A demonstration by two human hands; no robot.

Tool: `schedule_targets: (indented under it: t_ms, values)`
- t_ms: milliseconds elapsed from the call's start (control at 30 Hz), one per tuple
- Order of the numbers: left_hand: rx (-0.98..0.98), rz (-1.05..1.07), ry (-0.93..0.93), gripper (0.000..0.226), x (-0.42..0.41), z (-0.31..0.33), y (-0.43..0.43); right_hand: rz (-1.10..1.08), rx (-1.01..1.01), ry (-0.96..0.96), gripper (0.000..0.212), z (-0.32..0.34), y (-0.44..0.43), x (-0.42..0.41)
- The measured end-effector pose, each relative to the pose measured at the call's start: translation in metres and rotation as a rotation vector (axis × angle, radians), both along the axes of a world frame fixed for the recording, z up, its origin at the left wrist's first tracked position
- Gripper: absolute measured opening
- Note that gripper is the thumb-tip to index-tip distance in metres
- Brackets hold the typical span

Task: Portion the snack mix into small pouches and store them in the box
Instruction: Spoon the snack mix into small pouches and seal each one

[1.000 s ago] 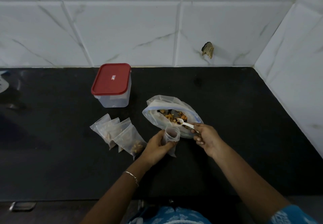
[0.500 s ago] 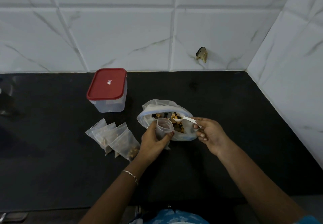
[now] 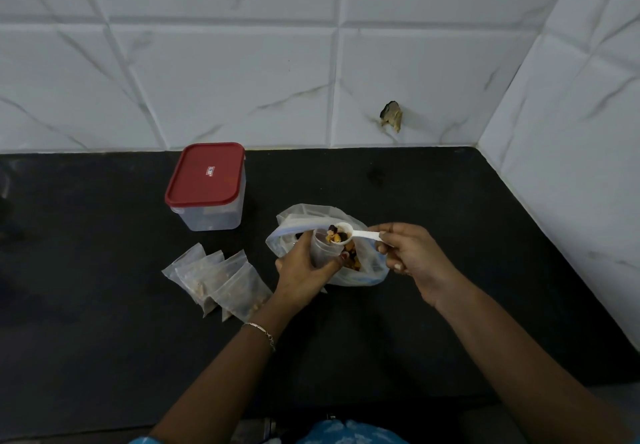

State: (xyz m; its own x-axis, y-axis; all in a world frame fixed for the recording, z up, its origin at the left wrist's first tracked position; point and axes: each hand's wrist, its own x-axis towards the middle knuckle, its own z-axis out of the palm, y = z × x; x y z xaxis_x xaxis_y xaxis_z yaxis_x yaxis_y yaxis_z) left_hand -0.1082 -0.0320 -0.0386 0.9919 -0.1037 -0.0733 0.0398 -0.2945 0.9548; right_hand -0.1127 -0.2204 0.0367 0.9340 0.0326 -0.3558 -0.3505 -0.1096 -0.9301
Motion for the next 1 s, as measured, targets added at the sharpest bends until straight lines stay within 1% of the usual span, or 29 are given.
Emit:
schedule_targets:
  t_ms: [67, 133, 233, 267, 367, 467, 533, 600, 700, 767, 800, 833, 933, 967, 1000]
  values:
    - [-0.015, -0.013, -0.003, 0.048, 0.0, 0.002, -0.001, 0.044, -0.142, -0.091, 0.027, 0.002, 0.004, 0.0]
    - [-0.019, -0.022, -0.009, 0.046, -0.002, 0.004, -0.002, 0.118, -0.338, -0.206, 0.025, 0.002, 0.007, 0.0]
    - [-0.002, -0.004, -0.037, 0.043, -0.003, 0.006, -0.002, 0.253, -0.664, -0.482, 0.025, 0.002, 0.011, -0.004]
    - [0.008, 0.01, -0.05, 0.042, -0.003, 0.006, -0.002, 0.286, -0.741, -0.585, 0.027, 0.002, 0.012, -0.006]
    - [0.021, 0.042, -0.08, 0.038, -0.003, 0.003, 0.0, 0.372, -0.905, -0.838, 0.031, 0.004, 0.014, -0.011]
    - [0.06, 0.091, -0.101, 0.035, -0.003, 0.002, 0.0, 0.482, -1.154, -1.087, 0.031, 0.002, 0.015, -0.013]
    - [0.089, 0.12, -0.119, 0.038, -0.004, 0.003, 0.0, 0.538, -1.254, -1.203, 0.031, -0.002, 0.015, -0.013]
    - [0.073, 0.135, -0.113, 0.043, -0.004, 0.002, 0.0, 0.558, -1.3, -1.29, 0.03, -0.006, 0.013, -0.013]
    - [0.061, 0.137, -0.1, 0.044, -0.005, 0.003, 0.001, 0.555, -1.332, -1.374, 0.031, -0.009, 0.012, -0.012]
    - [0.042, 0.124, -0.076, 0.043, -0.006, 0.002, 0.003, 0.526, -1.309, -1.326, 0.033, -0.01, 0.012, -0.012]
    - [0.044, 0.121, -0.065, 0.042, -0.006, 0.001, 0.004, 0.503, -1.252, -1.271, 0.034, -0.011, 0.012, -0.013]
    - [0.051, 0.116, -0.058, 0.04, -0.005, -0.001, 0.004, 0.468, -1.141, -1.178, 0.034, -0.012, 0.013, -0.014]
    - [0.079, 0.103, -0.044, 0.042, -0.004, -0.005, 0.006, 0.282, -0.657, -0.768, 0.03, -0.019, 0.014, -0.013]
    - [0.085, 0.096, -0.034, 0.043, -0.004, -0.006, 0.006, 0.239, -0.54, -0.663, 0.03, -0.021, 0.014, -0.012]
    - [0.093, 0.086, -0.022, 0.044, -0.004, -0.006, 0.006, 0.206, -0.475, -0.611, 0.031, -0.022, 0.013, -0.011]
